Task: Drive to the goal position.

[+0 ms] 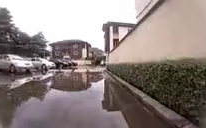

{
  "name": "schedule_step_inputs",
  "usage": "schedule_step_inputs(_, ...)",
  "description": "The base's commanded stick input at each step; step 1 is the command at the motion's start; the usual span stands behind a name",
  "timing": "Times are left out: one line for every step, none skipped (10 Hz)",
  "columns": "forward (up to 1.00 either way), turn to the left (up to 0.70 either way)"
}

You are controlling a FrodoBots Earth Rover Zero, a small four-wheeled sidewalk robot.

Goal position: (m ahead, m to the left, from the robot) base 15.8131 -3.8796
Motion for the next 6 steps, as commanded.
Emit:
schedule_step_inputs(0.5,0.0)
schedule_step_inputs(0.5,0.0)
schedule_step_inputs(0.5,0.0)
schedule_step_inputs(0.5,0.0)
schedule_step_inputs(0.5,0.0)
schedule_step_inputs(0.5,0.0)
